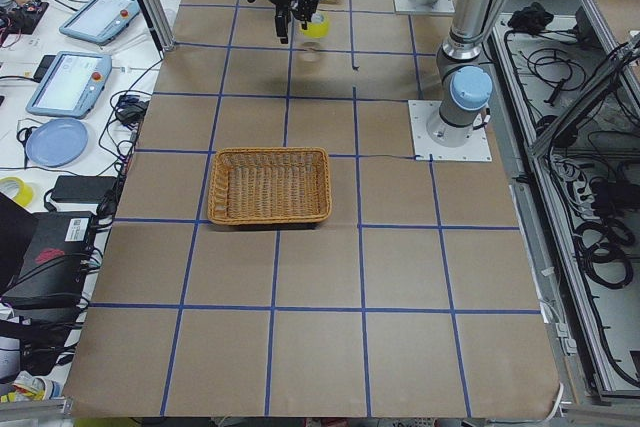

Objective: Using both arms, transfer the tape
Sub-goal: 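Lift the tape roll out and set it on the table center, then grasp the tape roll with the left gripper while the right arm withdraws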

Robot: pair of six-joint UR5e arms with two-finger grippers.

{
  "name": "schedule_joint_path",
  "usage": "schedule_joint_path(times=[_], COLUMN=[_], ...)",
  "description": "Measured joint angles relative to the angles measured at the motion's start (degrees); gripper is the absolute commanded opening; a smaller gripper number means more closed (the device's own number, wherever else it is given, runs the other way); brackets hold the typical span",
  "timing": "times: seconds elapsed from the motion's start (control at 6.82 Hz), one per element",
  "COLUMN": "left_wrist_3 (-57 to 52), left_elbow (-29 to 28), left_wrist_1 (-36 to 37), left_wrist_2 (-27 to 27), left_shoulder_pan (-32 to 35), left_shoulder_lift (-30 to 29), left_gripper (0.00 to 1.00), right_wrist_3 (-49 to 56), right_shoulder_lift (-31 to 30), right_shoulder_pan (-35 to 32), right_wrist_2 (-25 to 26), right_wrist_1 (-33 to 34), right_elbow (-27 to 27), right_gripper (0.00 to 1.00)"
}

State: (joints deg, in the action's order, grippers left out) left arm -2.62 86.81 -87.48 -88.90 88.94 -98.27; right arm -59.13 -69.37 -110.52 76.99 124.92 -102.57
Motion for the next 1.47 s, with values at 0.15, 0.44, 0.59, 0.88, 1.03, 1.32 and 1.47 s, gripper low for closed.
schedule_joint_path(times=[0.15, 0.44, 0.59, 0.88, 1.03, 1.32, 1.47], left_wrist_3=[0.02, 0.23, 0.67, 1.0, 1.03, 1.08, 1.02], left_elbow=[0.01, 0.03, 0.16, 0.44, 0.54, 0.75, 0.79], left_wrist_1=[0.02, 0.03, 0.05, 1.18, 1.48, 1.85, 1.93], left_wrist_2=[0.05, 0.02, 0.08, 0.31, 0.34, 0.38, 0.37], left_shoulder_pan=[0.0, 0.0, 0.0, 0.08, 0.11, 0.1, 0.07], left_shoulder_lift=[0.0, -0.12, -0.23, 0.51, 0.82, 0.43, 0.39], left_gripper=[1.0, 1.0, 1.0, 1.0, 1.0, 1.0, 1.0], right_wrist_3=[-4.4, -9.53, -10.19, -9.82, -7.49, 7.62, 17.56], right_shoulder_lift=[1.58, 5.18, 6.51, 6.9, 6.25, 1.17, -2.81], right_shoulder_pan=[-3.19, -7.64, -8.5, -8.63, -7.65, -0.66, 4.27], right_wrist_2=[-0.22, -0.41, -0.17, 0.57, 1.29, 4.45, 5.1], right_wrist_1=[1.27, 2.16, 2.28, 2.02, 1.35, -5.25, -10.17], right_elbow=[0.8, 3.22, 3.99, 5.26, 6.08, 6.59, 6.57], right_gripper=[0.0, 0.8, 1.0, 1.0, 1.0, 1.0, 1.0])
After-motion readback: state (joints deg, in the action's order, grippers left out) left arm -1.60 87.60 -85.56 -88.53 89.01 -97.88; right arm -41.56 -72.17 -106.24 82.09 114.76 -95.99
